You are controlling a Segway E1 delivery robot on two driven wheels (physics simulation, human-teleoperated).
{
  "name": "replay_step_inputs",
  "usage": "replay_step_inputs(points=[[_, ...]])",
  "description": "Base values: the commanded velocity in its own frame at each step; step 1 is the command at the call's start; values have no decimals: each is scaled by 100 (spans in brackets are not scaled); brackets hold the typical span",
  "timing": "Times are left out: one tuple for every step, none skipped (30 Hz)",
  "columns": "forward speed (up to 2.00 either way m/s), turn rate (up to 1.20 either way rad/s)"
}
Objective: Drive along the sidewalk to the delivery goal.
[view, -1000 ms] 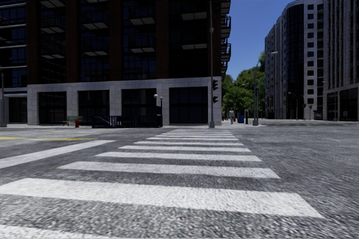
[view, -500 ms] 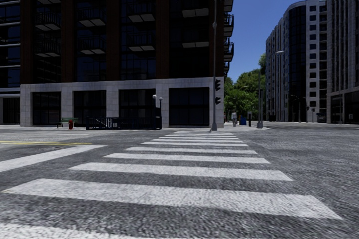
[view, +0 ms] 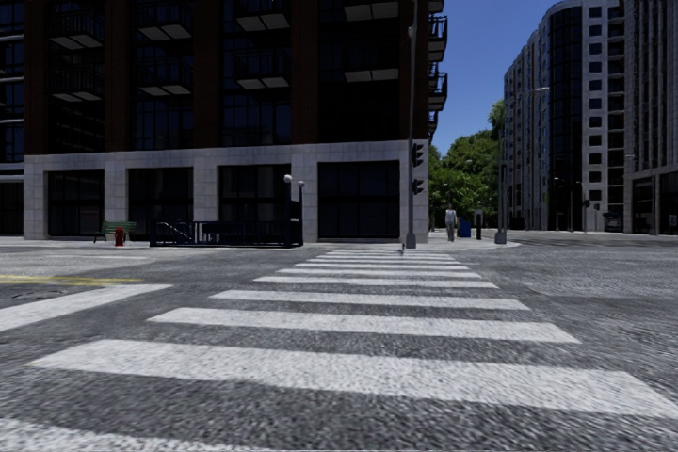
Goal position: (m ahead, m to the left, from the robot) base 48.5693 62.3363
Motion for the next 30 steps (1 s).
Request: replay_step_inputs(points=[[200,0],[200,0],[200,0],[200,0],[200,0],[200,0],[200,0],[200,0],[200,0],[200,0],[200,0],[200,0],[200,0],[200,0],[200,0],[200,0],[200,0],[200,0],[200,0],[200,0],[200,0],[200,0],[200,0],[200,0],[200,0],[200,0],[200,0],[200,0],[200,0],[200,0]])
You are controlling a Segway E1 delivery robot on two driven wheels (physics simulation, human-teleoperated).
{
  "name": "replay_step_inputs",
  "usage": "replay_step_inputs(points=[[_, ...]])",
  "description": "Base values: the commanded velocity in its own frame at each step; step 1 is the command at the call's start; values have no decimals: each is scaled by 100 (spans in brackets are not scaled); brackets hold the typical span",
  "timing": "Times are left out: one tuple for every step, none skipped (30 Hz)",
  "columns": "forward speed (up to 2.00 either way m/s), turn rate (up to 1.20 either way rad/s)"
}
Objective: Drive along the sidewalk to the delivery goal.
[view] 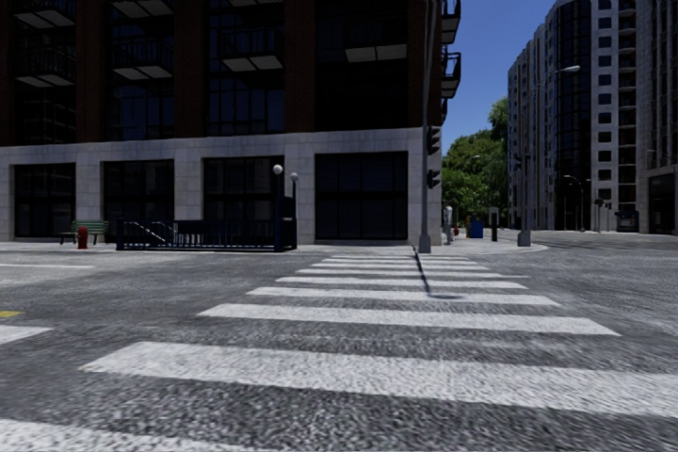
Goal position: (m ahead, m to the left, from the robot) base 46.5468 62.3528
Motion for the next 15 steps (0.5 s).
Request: replay_step_inputs(points=[[200,0],[200,0],[200,0],[200,0],[200,0],[200,0],[200,0],[200,0],[200,0],[200,0],[200,0],[200,0],[200,0],[200,0],[200,0]])
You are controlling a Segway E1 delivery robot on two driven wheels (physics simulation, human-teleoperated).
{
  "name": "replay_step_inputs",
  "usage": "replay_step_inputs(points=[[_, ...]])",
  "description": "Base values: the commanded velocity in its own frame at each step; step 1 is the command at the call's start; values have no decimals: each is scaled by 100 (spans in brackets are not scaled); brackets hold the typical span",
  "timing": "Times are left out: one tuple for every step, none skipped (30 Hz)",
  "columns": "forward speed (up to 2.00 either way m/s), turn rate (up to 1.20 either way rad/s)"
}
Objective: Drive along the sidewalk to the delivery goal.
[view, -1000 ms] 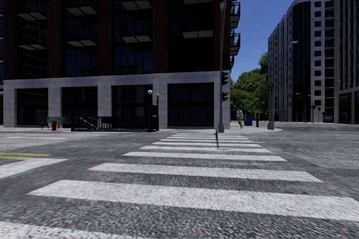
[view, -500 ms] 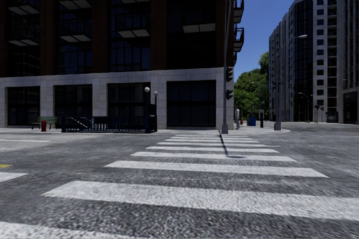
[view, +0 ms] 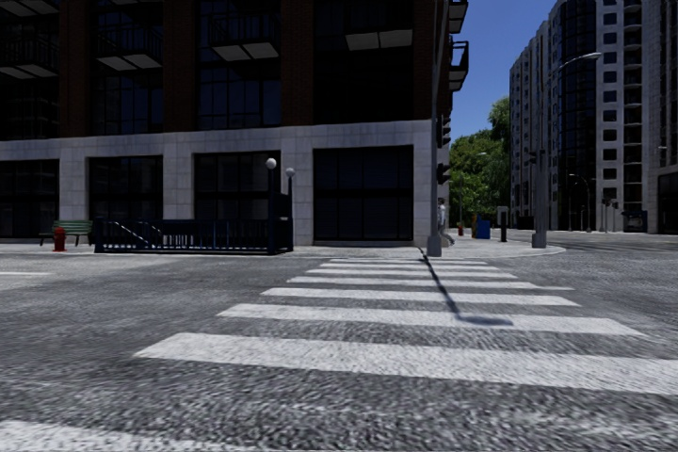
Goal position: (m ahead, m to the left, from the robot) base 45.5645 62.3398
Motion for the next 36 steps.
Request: replay_step_inputs(points=[[200,0],[200,0],[200,0],[200,0],[188,-5],[170,-19],[157,-25],[157,-25],[137,-26],[126,-26],[116,-26],[111,-26],[110,-26],[109,-27],[108,-27],[108,-27],[108,-27],[107,-27],[107,-27],[107,-27],[107,-27],[107,-27],[107,-27],[107,-27],[107,-27],[107,-27],[109,-27],[110,-27],[112,-26],[116,-15],[121,-11],[125,-9],[149,0],[200,0],[200,0],[200,0]])
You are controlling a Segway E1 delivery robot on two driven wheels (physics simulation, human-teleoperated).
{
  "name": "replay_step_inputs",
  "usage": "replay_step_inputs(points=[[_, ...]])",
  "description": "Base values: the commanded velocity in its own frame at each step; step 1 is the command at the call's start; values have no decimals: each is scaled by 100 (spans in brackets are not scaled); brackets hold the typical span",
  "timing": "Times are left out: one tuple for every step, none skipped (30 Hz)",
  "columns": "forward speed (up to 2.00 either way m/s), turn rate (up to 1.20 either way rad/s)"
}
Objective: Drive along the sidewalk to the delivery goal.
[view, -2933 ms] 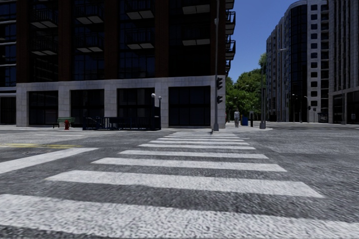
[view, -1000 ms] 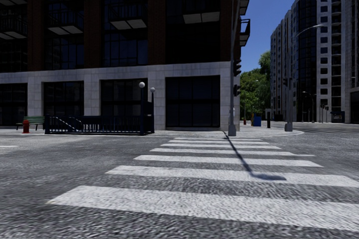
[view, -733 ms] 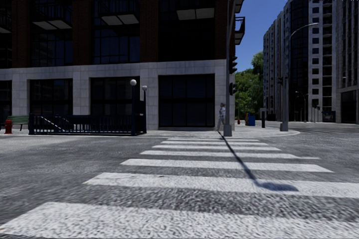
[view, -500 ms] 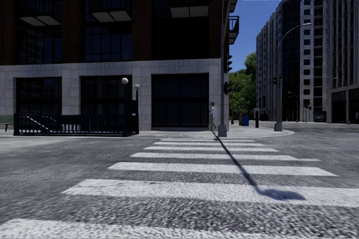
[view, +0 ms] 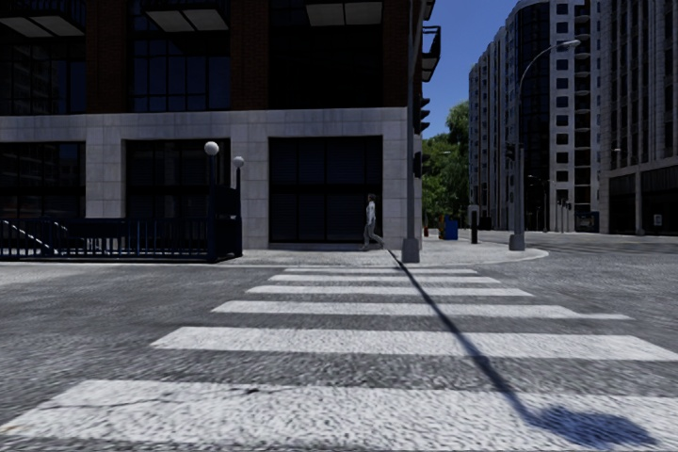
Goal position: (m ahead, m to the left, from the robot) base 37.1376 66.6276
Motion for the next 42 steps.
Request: replay_step_inputs(points=[[200,0],[200,0],[200,0],[200,0],[200,0],[200,0],[200,0],[200,0],[200,0],[200,0],[200,0],[200,0],[200,0],[200,0],[200,0],[200,0],[200,0],[200,0],[200,0],[200,0],[200,0],[200,0],[200,0],[200,0],[200,0],[200,0],[200,0],[200,0],[200,0],[200,0],[200,0],[200,0],[200,0],[200,0],[200,0],[200,0],[200,0],[200,0],[200,0],[200,0],[200,0],[200,0]])
